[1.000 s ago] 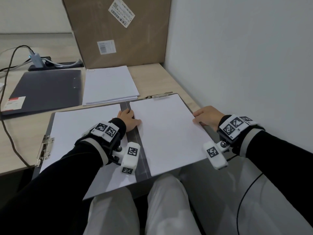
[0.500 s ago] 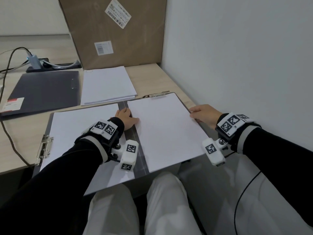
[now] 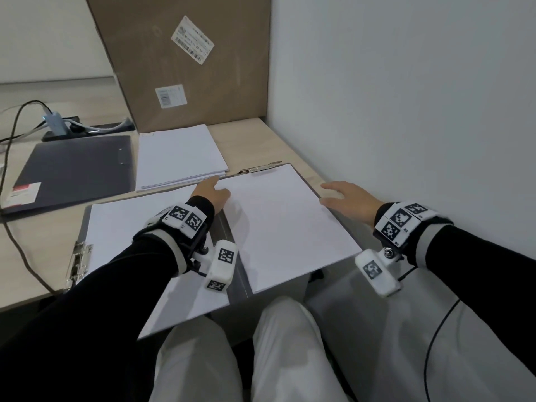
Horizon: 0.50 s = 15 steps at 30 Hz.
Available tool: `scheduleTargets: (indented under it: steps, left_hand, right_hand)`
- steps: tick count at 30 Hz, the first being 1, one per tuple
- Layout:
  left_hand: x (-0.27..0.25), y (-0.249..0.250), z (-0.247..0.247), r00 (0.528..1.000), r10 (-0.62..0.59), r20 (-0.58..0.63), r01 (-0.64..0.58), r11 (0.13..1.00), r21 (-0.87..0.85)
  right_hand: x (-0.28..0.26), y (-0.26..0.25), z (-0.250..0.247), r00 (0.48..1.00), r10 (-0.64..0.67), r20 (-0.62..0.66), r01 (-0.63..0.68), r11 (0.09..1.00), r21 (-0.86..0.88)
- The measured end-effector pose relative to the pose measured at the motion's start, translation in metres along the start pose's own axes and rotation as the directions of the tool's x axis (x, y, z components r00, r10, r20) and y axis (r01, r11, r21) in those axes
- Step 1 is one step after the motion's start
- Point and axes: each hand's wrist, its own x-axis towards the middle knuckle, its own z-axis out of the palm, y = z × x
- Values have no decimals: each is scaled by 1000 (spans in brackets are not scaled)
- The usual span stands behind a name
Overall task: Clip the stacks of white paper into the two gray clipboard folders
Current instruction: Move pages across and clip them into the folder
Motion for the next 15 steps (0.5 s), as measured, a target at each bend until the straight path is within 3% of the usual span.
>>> scheduleTargets:
  steps: [3, 7, 15]
  left_hand:
    - [8, 15, -2, 999, 39, 3, -39, 998, -48]
    - [25, 29, -1, 997, 60, 39, -58, 997, -51]
    - [63, 48, 13, 981, 137, 139, -133, 990, -33]
  right_hand:
    - [19, -17, 10, 991, -76, 111, 90, 987, -130]
    - [50, -35, 26, 977, -34, 210, 115, 914, -388]
    - [94, -38, 50, 975, -24, 220, 132, 862, -490]
